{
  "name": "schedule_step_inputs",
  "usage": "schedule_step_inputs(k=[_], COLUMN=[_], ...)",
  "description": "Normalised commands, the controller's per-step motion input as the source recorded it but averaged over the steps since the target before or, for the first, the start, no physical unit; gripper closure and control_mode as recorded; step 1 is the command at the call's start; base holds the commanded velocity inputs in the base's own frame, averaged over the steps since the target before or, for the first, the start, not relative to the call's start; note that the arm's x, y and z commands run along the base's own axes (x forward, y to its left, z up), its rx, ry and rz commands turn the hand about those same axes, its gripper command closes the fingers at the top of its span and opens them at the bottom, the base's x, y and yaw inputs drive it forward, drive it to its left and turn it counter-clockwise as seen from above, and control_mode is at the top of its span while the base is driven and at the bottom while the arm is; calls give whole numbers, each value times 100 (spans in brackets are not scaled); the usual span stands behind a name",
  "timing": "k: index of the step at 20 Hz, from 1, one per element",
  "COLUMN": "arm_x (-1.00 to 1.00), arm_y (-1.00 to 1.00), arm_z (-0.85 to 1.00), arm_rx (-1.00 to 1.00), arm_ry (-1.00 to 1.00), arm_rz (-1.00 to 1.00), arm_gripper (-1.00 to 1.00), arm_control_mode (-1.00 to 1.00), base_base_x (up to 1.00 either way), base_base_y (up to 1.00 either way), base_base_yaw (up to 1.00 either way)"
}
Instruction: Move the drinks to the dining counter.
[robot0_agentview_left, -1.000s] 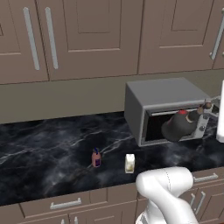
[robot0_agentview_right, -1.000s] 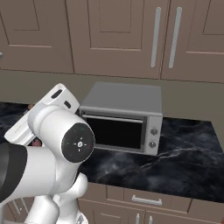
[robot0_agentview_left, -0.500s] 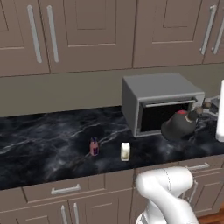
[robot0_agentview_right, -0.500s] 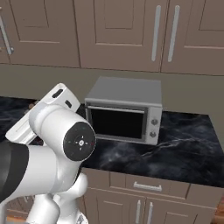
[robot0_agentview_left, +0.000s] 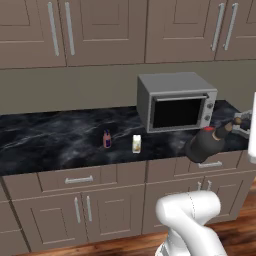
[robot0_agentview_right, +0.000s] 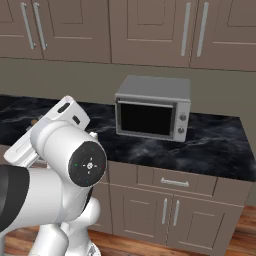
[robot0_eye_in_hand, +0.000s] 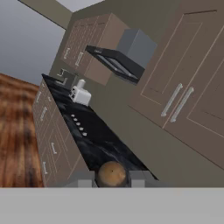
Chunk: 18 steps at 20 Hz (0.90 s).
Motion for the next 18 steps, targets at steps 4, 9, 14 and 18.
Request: schedule_step_inputs(k=[4, 9, 14, 18], arm_x=[0, 0, 0, 0], arm_y=[0, 0, 0, 0], arm_z=[0, 0, 0, 0], arm_rx=[0, 0, 0, 0], arm_ry=[0, 0, 0, 0], arm_rz=[0, 0, 0, 0], arm_gripper=[100, 100, 100, 100], arm_control_mode=[100, 100, 100, 100], base_base_x=[-33, -17, -12, -39], base_base_y=[7, 13, 10, 26], base_base_yaw=[20, 22, 29, 34])
